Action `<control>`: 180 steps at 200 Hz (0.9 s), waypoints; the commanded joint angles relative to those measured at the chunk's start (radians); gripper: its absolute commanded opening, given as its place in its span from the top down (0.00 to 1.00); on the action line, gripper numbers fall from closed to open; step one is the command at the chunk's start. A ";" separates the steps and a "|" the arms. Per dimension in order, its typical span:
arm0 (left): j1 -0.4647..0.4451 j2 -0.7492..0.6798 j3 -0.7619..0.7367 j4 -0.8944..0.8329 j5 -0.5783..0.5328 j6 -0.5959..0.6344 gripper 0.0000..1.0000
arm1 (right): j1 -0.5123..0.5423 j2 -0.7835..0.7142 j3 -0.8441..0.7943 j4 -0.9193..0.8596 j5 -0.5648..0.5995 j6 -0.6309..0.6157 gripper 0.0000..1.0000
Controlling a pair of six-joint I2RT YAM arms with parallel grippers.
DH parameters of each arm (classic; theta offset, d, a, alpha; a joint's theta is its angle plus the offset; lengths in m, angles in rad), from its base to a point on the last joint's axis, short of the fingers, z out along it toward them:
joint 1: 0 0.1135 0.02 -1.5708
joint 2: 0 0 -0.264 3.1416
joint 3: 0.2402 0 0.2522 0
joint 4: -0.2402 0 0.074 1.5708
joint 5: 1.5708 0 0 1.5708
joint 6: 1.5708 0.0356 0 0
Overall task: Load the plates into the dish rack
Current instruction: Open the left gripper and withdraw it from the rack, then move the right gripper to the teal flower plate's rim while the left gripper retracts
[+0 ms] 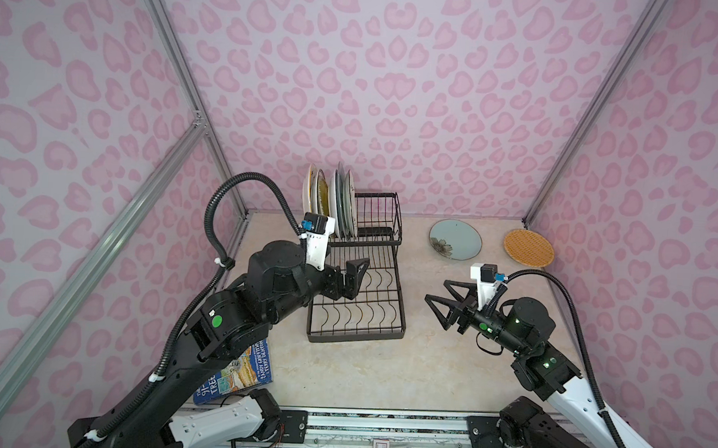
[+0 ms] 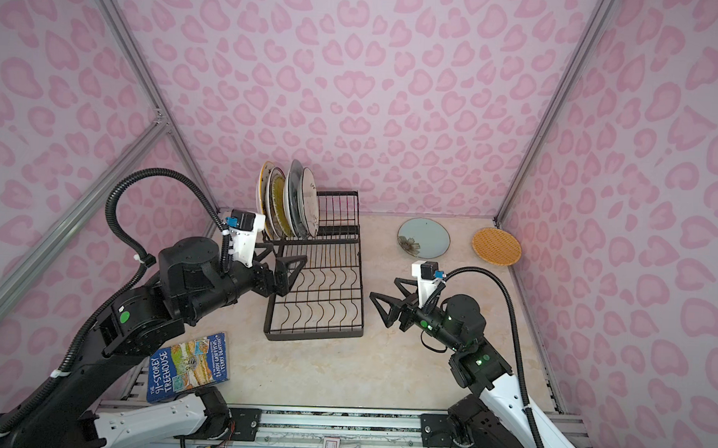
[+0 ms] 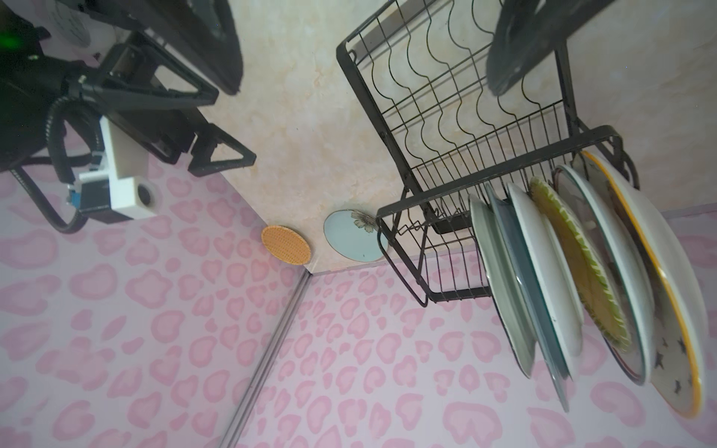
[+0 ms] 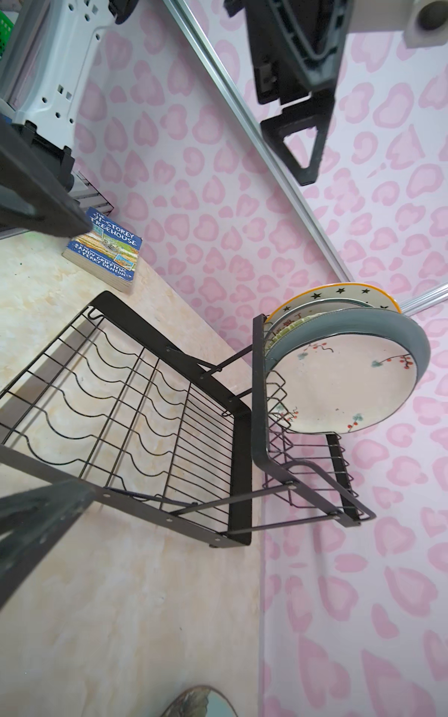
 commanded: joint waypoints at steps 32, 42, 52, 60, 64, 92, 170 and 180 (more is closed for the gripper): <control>0.000 -0.187 -0.293 0.191 0.256 0.065 0.02 | -0.029 -0.042 0.043 -0.282 0.288 0.012 0.03; 0.000 -0.220 -0.345 0.210 0.290 0.067 0.03 | -0.068 -0.026 0.037 -0.315 0.306 0.044 0.03; 0.001 -0.251 -0.394 0.230 0.307 0.061 0.03 | -0.125 -0.005 0.018 -0.316 0.280 0.089 0.03; 0.001 -0.273 -0.425 0.242 0.311 0.052 0.03 | -0.175 0.010 0.000 -0.298 0.241 0.125 0.03; 0.001 -0.282 -0.442 0.247 0.310 0.047 0.03 | -0.199 0.018 -0.013 -0.283 0.223 0.144 0.03; 0.000 -0.328 -0.536 0.266 0.229 -0.028 0.03 | -0.335 0.097 -0.072 -0.203 0.160 0.250 0.03; 0.001 -0.578 -0.643 0.014 -0.221 -0.197 0.03 | -0.479 0.572 0.080 -0.143 0.260 0.375 0.03; 0.001 -0.618 -0.655 -0.011 -0.241 -0.204 0.03 | -0.488 0.638 0.118 -0.132 0.256 0.383 0.04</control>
